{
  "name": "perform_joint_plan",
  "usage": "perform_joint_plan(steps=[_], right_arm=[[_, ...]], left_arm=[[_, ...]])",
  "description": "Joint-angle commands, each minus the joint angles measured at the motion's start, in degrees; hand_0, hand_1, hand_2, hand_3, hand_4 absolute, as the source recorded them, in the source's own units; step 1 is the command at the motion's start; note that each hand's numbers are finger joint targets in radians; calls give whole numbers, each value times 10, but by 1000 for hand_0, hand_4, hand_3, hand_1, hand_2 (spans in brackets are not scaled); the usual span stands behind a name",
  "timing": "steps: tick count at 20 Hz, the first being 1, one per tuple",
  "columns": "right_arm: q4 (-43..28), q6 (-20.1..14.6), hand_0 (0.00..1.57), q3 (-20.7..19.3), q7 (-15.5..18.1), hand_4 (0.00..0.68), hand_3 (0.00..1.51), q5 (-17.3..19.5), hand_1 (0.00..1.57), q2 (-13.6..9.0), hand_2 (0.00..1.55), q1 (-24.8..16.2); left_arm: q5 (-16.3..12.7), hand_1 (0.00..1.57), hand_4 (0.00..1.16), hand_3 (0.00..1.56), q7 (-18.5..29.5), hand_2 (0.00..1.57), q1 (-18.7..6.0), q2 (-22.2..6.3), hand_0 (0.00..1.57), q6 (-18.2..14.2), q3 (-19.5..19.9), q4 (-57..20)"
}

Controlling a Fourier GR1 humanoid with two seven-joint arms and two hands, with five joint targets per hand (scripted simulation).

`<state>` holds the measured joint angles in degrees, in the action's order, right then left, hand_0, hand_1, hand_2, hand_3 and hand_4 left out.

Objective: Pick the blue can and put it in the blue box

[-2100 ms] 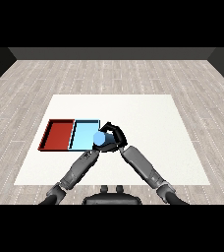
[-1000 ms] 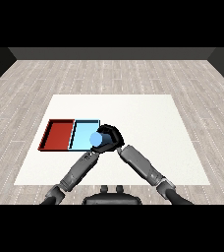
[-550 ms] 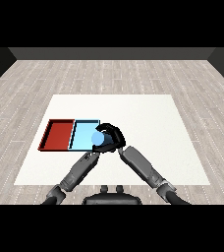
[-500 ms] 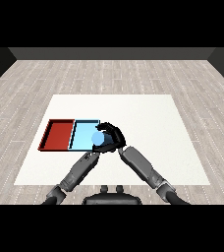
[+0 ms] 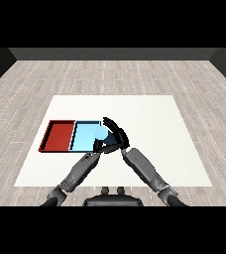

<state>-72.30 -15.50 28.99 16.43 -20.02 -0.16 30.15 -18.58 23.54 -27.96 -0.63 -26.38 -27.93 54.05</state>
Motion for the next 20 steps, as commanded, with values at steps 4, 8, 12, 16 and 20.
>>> perform_joint_plan(steps=[4,8,12,16,20], right_arm=[[-34,-1,0,-25,-32,0,0,-2,0,2,0,-6],[-90,58,0,-61,-28,0,0,12,0,-36,0,-64],[-193,54,0,-76,-68,0,0,0,0,-64,0,-125],[-270,16,0,-76,-74,0,0,27,0,-56,0,-170],[-290,83,0,-148,-13,0,0,-35,0,-99,0,-244]], left_arm=[[36,1571,1131,1511,-11,1571,-4,1,1571,13,34,1],[41,1571,1131,1500,27,1571,20,6,1571,-19,9,-13],[48,1571,1126,1502,22,1571,4,-12,1571,20,49,-35],[72,1571,1126,1493,6,1571,0,-13,1571,11,51,-24],[81,1571,1121,1489,0,1571,19,-34,1571,7,60,-10]])
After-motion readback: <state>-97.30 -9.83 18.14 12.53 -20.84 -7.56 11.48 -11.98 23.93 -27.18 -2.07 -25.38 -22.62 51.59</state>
